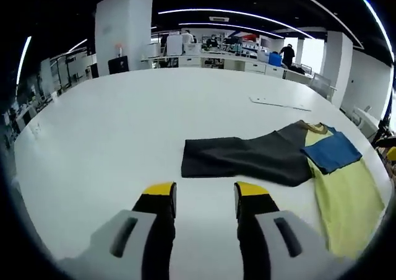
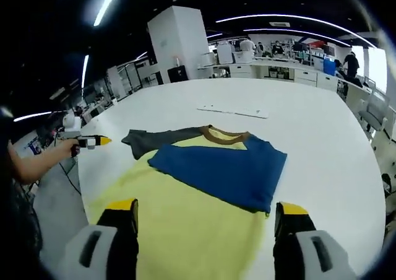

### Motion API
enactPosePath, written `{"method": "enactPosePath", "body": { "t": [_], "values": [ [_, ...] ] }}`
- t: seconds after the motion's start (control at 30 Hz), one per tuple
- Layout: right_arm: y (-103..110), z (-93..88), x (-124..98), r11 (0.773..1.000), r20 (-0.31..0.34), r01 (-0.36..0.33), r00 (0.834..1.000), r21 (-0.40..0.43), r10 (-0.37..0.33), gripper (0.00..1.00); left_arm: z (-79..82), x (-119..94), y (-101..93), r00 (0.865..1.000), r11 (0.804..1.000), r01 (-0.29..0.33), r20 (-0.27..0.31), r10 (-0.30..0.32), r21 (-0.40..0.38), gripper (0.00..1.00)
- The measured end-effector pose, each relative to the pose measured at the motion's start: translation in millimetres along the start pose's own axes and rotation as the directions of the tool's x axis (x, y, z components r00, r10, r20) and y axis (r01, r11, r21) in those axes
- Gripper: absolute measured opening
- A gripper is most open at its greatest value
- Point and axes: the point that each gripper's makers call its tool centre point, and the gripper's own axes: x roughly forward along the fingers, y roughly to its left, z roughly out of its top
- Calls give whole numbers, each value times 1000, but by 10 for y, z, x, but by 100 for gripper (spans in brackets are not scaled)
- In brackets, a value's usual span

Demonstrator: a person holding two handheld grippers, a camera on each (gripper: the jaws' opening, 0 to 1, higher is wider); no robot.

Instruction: Fold the garment on the visible template until the final outline fits inside the template.

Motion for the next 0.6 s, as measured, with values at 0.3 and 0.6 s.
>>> {"method": "enactPosePath", "body": {
  "t": [0.3, 0.6],
  "values": [
    [-2, -88, -55, 1000, 30, 11, 999, 17, -12, 96, -23, 224, 0, 1000, 1000, -7, -16, 7, 4, 32],
    [60, -82, -145, 1000, 67, 20, 998, -2, -20, 100, -69, 432, -12, 999, 1000, 4, -52, -5, -20, 28]
  ]
}}
